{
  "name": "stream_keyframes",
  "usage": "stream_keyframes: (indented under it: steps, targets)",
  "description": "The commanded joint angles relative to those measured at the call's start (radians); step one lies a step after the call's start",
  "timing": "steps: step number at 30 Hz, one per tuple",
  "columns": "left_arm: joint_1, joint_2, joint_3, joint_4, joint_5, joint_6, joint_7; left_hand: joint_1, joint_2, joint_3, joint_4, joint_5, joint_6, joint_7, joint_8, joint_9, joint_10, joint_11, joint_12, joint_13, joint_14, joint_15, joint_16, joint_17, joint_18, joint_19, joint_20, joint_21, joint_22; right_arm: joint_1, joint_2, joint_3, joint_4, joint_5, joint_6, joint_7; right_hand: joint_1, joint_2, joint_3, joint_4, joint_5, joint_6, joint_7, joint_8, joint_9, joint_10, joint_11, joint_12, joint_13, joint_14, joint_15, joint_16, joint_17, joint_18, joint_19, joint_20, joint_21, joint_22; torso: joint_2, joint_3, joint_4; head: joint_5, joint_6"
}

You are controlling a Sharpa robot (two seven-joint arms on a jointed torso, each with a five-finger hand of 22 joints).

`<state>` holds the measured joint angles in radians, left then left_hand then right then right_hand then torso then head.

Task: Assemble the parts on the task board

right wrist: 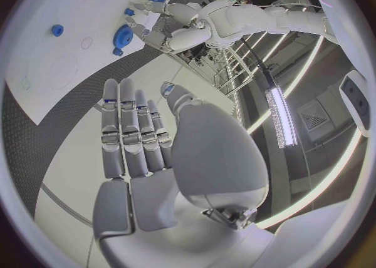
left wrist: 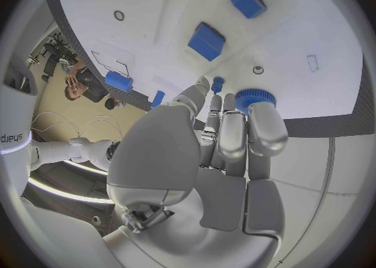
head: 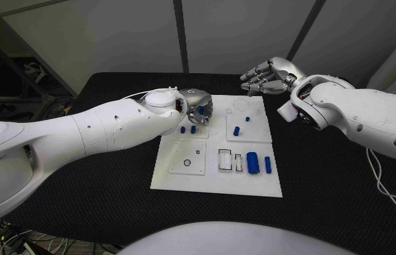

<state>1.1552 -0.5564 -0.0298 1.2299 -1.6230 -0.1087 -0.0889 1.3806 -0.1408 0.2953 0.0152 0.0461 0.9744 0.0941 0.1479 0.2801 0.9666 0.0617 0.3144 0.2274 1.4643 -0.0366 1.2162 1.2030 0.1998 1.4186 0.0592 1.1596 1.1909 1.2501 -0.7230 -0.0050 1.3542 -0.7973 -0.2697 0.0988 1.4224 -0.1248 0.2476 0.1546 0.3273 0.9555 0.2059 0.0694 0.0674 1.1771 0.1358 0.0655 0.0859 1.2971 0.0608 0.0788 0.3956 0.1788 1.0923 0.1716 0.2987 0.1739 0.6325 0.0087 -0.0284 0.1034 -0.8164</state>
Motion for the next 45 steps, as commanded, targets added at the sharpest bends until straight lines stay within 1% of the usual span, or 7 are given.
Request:
stream_keyframes:
  steps: [1,7,13,16,31,41,45]
  targets:
    - [0.001,0.005,0.000,-0.005,-0.018,0.027,-0.006,0.004,0.004,0.008,-0.001,0.002,0.008,0.000,-0.006,-0.002,0.009,0.000,-0.007,-0.003,0.030,0.002,0.005,-0.002,-0.109,0.007,0.003,0.005,0.004,0.002,0.001,0.000,0.002,-0.001,0.002,0.008,0.003,0.004,-0.004,-0.005,0.003,-0.002,0.003,0.002,0.000,-0.004,-0.001,0.001,-0.001,0.000,0.007,-0.004,-0.001,0.004,0.007,-0.001,-0.003,-0.001,-0.001,0.0005,-0.0010,0.001,-0.002]
    - [0.000,0.014,0.000,-0.017,-0.018,0.022,-0.004,0.012,0.010,0.027,-0.006,0.002,0.010,0.002,-0.012,-0.010,0.021,0.000,-0.014,-0.012,0.031,0.007,0.010,-0.003,-0.111,0.009,0.006,0.015,0.014,0.002,0.001,0.000,0.002,-0.001,0.002,0.008,0.003,0.004,-0.004,-0.005,0.003,-0.002,0.003,0.002,0.000,-0.004,-0.001,0.001,-0.001,0.000,0.007,-0.004,-0.001,0.004,0.007,-0.001,-0.003,-0.001,0.000,0.0003,-0.0003,-0.001,-0.002]
    - [-0.001,0.021,0.000,-0.025,-0.018,0.024,-0.001,0.019,0.016,0.051,-0.013,0.002,0.015,0.005,-0.017,-0.017,0.037,0.000,-0.022,-0.022,0.031,0.008,0.013,-0.006,-0.113,0.012,0.008,0.026,0.026,0.002,0.002,0.000,0.003,-0.001,0.002,0.008,0.003,0.004,-0.004,-0.005,0.003,-0.002,0.003,0.002,0.000,-0.004,-0.001,0.001,-0.001,0.000,0.007,-0.004,-0.001,0.004,0.007,-0.001,-0.003,-0.001,0.001,0.0010,-0.0004,-0.002,-0.004]
    - [-0.002,0.024,0.000,-0.027,-0.018,0.028,0.001,0.019,0.014,0.064,-0.017,0.002,0.015,0.006,-0.023,-0.023,0.048,-0.001,-0.028,-0.029,0.031,0.007,0.016,-0.007,-0.115,0.015,0.008,0.037,0.037,0.002,0.003,0.000,0.003,-0.001,0.003,0.008,0.003,0.004,-0.004,-0.005,0.003,-0.002,0.003,0.002,0.000,-0.004,-0.001,0.001,-0.001,0.000,0.007,-0.004,-0.001,0.004,0.007,-0.001,-0.003,-0.001,0.000,0.0005,0.0000,-0.003,-0.005]
    - [-0.004,0.028,-0.001,-0.033,-0.018,0.048,0.004,0.006,0.008,0.114,-0.028,0.002,0.032,0.011,-0.036,-0.040,0.107,-0.009,-0.046,-0.052,0.032,0.005,0.029,-0.012,-0.123,0.025,0.007,0.079,0.080,0.002,0.005,0.000,0.002,-0.001,0.003,0.008,0.003,0.004,-0.004,-0.005,0.003,-0.002,0.003,0.002,0.000,-0.004,-0.001,0.001,-0.001,0.000,0.007,-0.004,-0.001,0.004,0.007,-0.001,-0.003,-0.001,-0.001,0.0010,0.0008,-0.002,-0.011]
    - [-0.005,0.025,-0.001,-0.034,-0.018,0.027,0.004,0.002,0.009,0.146,-0.038,0.002,0.049,0.020,-0.040,-0.048,0.147,-0.008,-0.064,-0.066,0.030,0.010,0.033,-0.018,-0.127,0.028,0.011,0.096,0.098,0.002,0.004,0.000,0.002,-0.001,0.002,0.007,0.003,0.004,-0.004,-0.005,0.003,-0.002,0.003,0.002,0.000,-0.004,-0.001,0.001,-0.001,0.000,0.007,-0.004,-0.001,0.004,0.007,-0.001,-0.003,-0.001,-0.001,0.0005,0.0005,-0.002,-0.011]
    - [-0.006,0.023,0.000,-0.031,-0.017,0.005,0.013,0.001,0.009,0.159,-0.043,0.002,0.058,0.022,-0.041,-0.050,0.163,-0.007,-0.074,-0.072,0.031,0.012,0.038,-0.017,-0.128,0.030,0.012,0.104,0.107,0.002,0.003,0.000,0.003,-0.001,0.002,0.008,0.003,0.004,-0.004,-0.005,0.003,-0.002,0.003,0.002,0.000,-0.004,-0.001,0.001,-0.001,0.000,0.007,-0.004,-0.001,0.004,0.007,-0.001,-0.003,-0.001,-0.001,0.0006,0.0006,-0.002,-0.011]
